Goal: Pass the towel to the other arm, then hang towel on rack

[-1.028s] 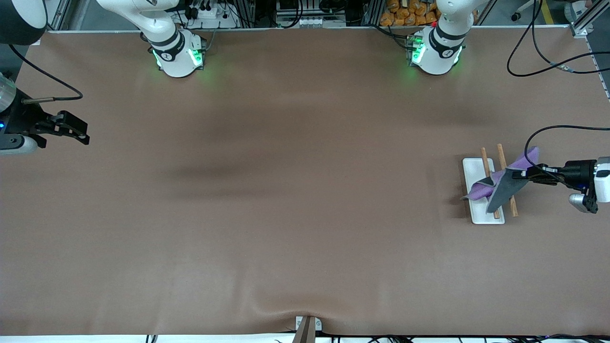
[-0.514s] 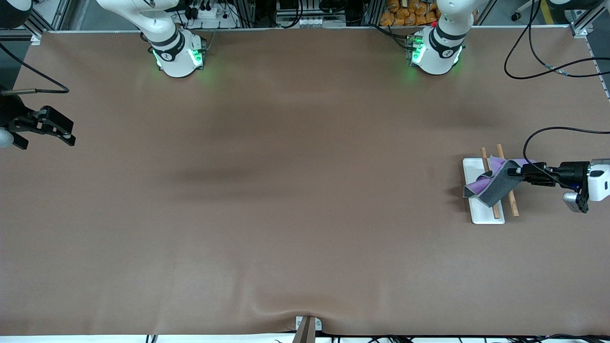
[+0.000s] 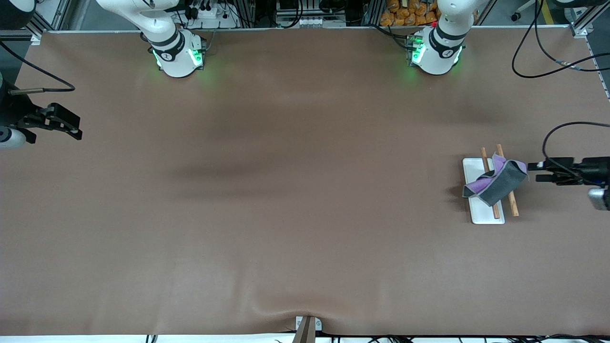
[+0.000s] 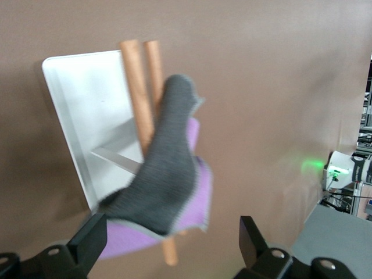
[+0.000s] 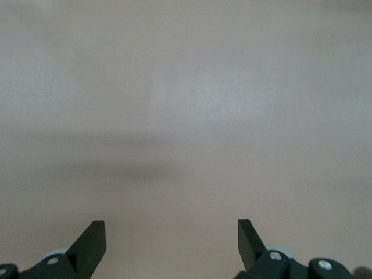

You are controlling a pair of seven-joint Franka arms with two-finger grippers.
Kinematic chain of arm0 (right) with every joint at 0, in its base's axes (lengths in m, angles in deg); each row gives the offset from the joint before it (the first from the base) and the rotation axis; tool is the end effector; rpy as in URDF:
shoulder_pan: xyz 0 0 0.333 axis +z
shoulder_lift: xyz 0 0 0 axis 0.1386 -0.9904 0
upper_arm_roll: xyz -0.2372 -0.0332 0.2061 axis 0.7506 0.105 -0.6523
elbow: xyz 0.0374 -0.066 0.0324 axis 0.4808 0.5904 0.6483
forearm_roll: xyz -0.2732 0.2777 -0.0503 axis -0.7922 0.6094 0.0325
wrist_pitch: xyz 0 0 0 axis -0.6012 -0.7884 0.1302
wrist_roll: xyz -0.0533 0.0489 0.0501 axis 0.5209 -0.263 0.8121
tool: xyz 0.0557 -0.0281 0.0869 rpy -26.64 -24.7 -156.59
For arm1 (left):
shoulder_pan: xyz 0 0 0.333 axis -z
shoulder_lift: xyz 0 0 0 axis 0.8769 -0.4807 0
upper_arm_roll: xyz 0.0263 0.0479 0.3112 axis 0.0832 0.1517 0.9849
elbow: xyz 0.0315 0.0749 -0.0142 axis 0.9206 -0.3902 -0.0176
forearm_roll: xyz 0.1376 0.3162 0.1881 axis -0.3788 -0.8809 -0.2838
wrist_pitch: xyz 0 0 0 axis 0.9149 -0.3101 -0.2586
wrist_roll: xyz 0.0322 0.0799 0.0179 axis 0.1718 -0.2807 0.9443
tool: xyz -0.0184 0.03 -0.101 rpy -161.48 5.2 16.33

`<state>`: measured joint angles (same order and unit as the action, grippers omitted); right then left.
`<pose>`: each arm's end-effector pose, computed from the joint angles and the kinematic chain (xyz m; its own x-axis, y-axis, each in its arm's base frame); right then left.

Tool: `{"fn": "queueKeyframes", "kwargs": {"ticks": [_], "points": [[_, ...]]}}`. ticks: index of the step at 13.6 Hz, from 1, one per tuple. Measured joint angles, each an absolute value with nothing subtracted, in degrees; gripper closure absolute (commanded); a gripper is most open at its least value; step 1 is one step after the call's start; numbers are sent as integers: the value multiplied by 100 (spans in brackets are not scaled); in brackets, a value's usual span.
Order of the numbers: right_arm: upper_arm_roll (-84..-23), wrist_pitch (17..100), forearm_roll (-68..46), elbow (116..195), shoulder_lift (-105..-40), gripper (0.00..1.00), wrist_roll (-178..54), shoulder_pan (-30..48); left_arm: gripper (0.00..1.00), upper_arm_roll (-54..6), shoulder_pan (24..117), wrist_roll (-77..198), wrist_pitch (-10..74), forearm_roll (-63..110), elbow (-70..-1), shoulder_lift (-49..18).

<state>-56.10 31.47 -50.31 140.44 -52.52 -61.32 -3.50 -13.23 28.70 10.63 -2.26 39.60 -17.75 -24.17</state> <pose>0.5696 0.0139 0.6401 0.9946 0.1021 0.0172 0.1012 -0.9938 0.0457 0.6029 0.2447 0.3360 0.9603 -0.2701 -0.0695 -0.1517 -0.7150 0.6825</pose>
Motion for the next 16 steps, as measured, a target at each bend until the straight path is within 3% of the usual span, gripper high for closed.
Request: {"fn": "queueKeyframes", "kwargs": {"ticks": [9, 16], "points": [[-5586, 3147, -5054, 13954, -5261, 0, -6132, -352, 0, -1831, 3577, 3890, -647, 2990, -1479, -552], [-5530, 3147, -5056, 13954, -5265, 0, -6132, -504, 0, -2909, 3628, 4989, -344, 1754, -1484, -259]]}}
